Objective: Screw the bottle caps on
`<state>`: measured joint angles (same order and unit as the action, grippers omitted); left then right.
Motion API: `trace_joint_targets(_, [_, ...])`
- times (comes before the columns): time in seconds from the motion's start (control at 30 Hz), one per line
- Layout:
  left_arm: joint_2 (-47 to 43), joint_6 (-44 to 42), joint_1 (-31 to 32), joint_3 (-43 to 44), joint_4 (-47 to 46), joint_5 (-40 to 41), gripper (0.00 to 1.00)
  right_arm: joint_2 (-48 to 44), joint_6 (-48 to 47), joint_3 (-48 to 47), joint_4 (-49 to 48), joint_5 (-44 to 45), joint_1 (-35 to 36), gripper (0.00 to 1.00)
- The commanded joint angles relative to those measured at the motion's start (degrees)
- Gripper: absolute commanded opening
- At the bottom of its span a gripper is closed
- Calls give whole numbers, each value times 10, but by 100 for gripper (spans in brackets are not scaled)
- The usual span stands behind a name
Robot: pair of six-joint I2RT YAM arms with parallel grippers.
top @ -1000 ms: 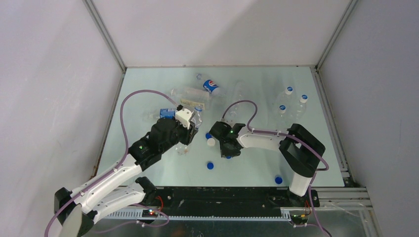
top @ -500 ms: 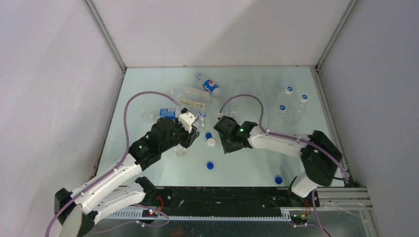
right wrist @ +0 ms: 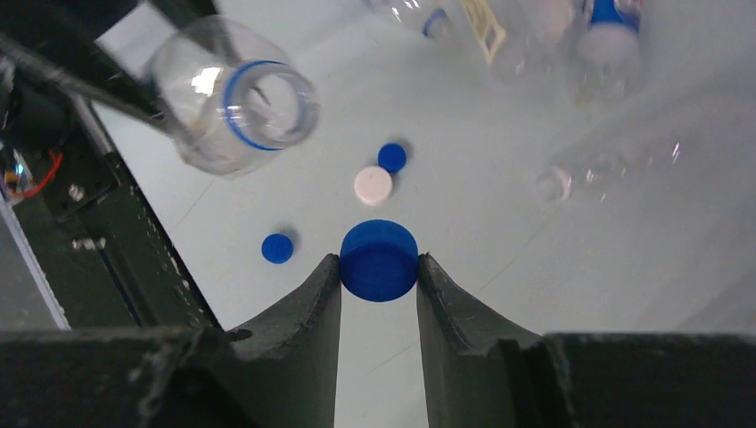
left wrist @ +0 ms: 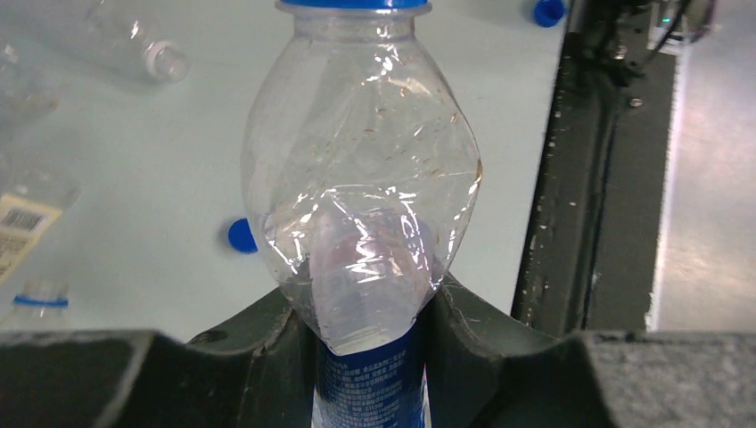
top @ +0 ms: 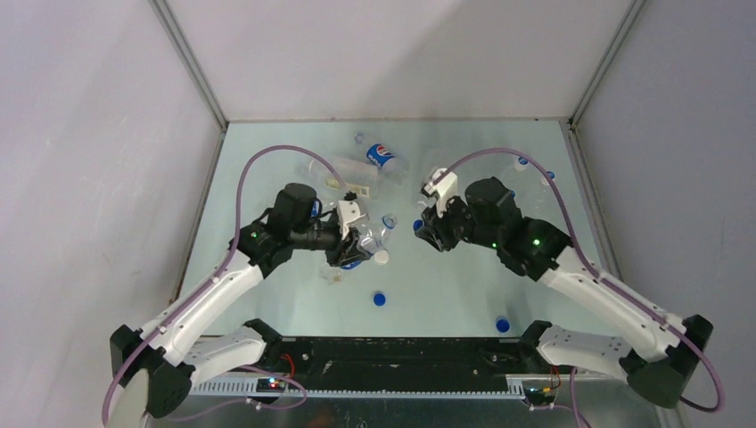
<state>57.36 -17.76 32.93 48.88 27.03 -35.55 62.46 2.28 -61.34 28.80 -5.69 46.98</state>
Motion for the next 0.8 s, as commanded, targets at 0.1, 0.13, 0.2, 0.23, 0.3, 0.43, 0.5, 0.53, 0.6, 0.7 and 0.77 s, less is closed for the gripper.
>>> trace_joint_targets(0.1, [28, -92, -4, 87, 113, -118, 18, -65, -366, -7, -19, -204, -17, 0])
trace_joint_targets(0.13, [29, -94, 0, 92, 121, -118, 19, -70, -423, -8, -17, -222, -27, 0])
trace_joint_targets(0.2, [27, -97, 8, 98, 130, -114, 19, -73, -489, -8, -18, -271, -43, 0])
trace_joint_targets(0.23, [27, -100, 12, 99, 134, -109, 19, -72, -518, -8, -21, -297, -48, 0])
trace_joint_targets(0.3, [23, -102, 22, 104, 141, -102, 19, -69, -561, -8, -26, -335, -61, 0])
trace_joint_targets(0.43, [16, -105, 32, 112, 154, -95, 19, -60, -632, -10, -28, -413, -73, 0])
trace_joint_targets(0.5, [15, -108, 37, 119, 161, -90, 19, -50, -663, -23, -7, -445, -76, 0])
trace_joint_targets(0.53, [15, -109, 39, 123, 163, -90, 19, -39, -674, -29, 14, -461, -77, 0])
trace_joint_targets(0.6, [15, -111, 42, 127, 166, -87, 19, -23, -697, -45, 36, -480, -77, 0])
trace_joint_targets(0.7, [19, -114, 47, 133, 174, -83, 19, -6, -710, -63, 40, -504, -76, 0])
trace_joint_targets(0.77, [20, -116, 51, 140, 178, -82, 19, -1, -710, -66, 34, -518, -76, 0])
